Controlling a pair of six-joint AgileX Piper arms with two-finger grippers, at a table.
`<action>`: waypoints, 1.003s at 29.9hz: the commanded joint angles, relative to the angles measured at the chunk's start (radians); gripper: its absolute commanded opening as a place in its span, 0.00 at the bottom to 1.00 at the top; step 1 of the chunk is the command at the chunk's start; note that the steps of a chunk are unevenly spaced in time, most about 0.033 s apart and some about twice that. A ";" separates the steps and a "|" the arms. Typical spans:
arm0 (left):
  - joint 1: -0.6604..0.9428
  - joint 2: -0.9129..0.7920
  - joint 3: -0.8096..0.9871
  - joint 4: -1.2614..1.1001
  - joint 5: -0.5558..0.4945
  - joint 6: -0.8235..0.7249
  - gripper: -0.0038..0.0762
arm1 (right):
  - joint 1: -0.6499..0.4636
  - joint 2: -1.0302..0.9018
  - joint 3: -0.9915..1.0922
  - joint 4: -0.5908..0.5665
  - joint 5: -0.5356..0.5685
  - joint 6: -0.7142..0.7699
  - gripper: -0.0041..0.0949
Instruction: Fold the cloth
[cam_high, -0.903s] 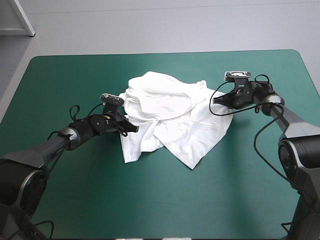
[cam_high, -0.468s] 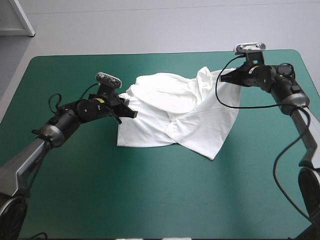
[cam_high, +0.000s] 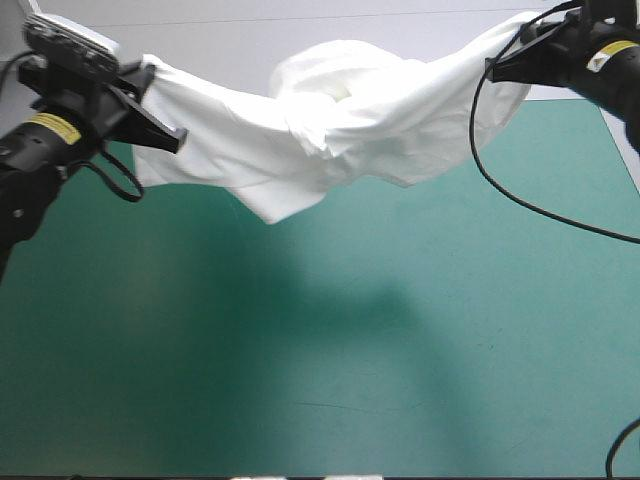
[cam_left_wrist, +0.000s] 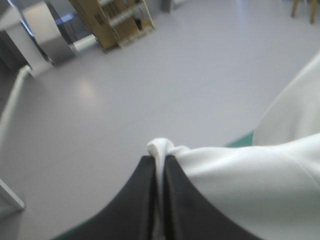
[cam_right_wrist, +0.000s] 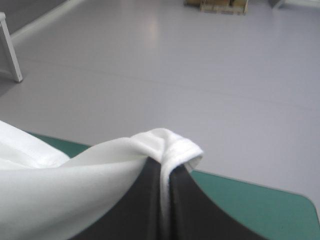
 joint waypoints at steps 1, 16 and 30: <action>-0.003 -0.066 -0.141 0.079 -0.055 -0.034 0.07 | -0.005 -0.072 -0.121 0.000 -0.041 -0.021 0.02; -0.003 -0.126 -0.392 0.249 0.210 -0.052 0.07 | -0.005 -0.199 -0.193 0.009 -0.045 -0.021 0.02; -0.003 0.086 -0.290 0.251 0.229 -0.093 0.07 | -0.005 0.029 -0.184 0.139 -0.050 -0.042 0.02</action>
